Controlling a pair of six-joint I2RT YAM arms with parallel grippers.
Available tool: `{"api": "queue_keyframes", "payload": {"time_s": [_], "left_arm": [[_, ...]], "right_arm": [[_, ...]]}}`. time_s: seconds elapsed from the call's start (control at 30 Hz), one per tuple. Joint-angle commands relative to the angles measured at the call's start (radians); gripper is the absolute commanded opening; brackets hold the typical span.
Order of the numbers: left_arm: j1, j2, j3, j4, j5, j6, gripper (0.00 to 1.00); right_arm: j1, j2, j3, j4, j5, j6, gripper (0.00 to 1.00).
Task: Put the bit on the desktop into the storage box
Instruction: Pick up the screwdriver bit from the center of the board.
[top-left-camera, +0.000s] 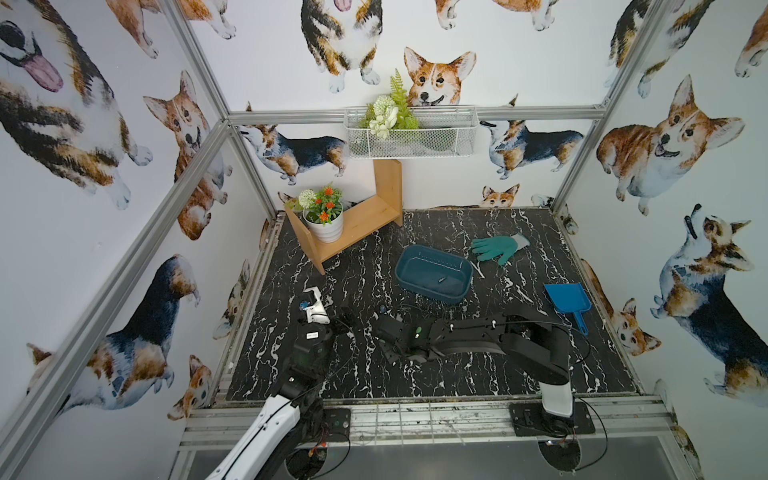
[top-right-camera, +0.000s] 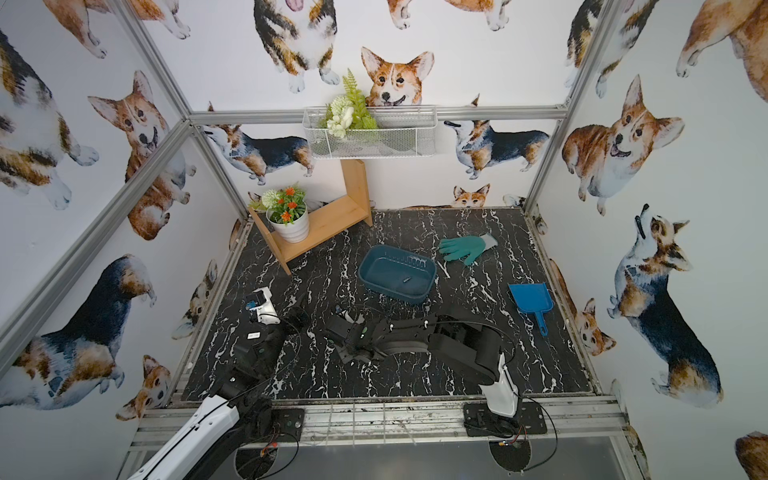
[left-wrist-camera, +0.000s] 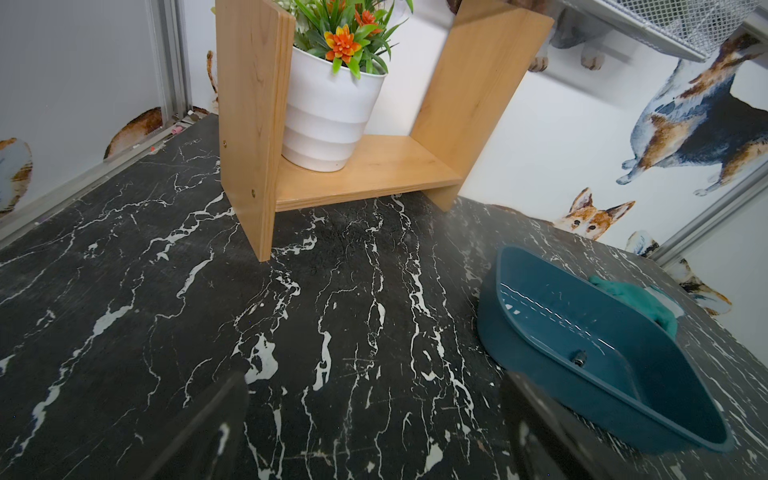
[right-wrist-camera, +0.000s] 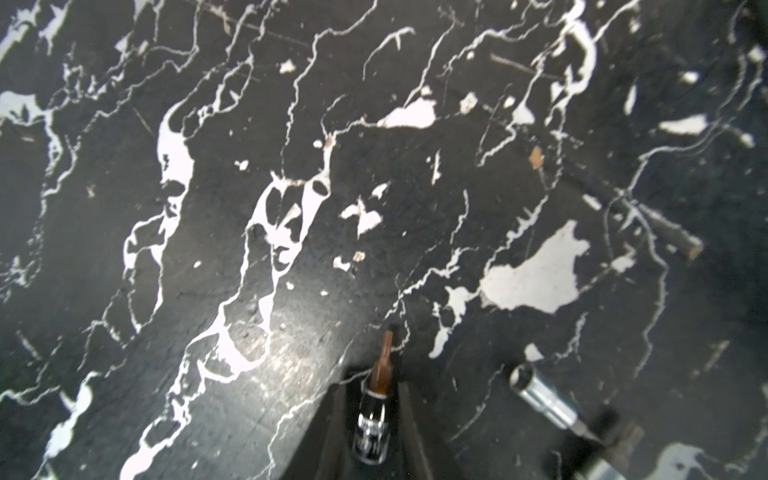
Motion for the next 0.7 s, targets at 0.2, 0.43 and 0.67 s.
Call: {"api": "queue_keyframes", "payload": {"time_s": [0.2, 0.43, 0.67], "left_arm": [[0.001, 0.004, 0.007, 0.030, 0.007, 0.009, 1.00], [0.001, 0.009, 0.007, 0.031, 0.014, 0.012, 1.00], [0.001, 0.021, 0.010, 0.036, 0.034, 0.016, 1.00]], "right_arm": [[0.002, 0.000, -0.001, -0.057, -0.020, 0.010, 0.14], [0.002, -0.041, -0.004, -0.060, -0.023, -0.003, 0.13], [-0.016, -0.112, -0.016, -0.068, -0.011, -0.022, 0.12]]}}
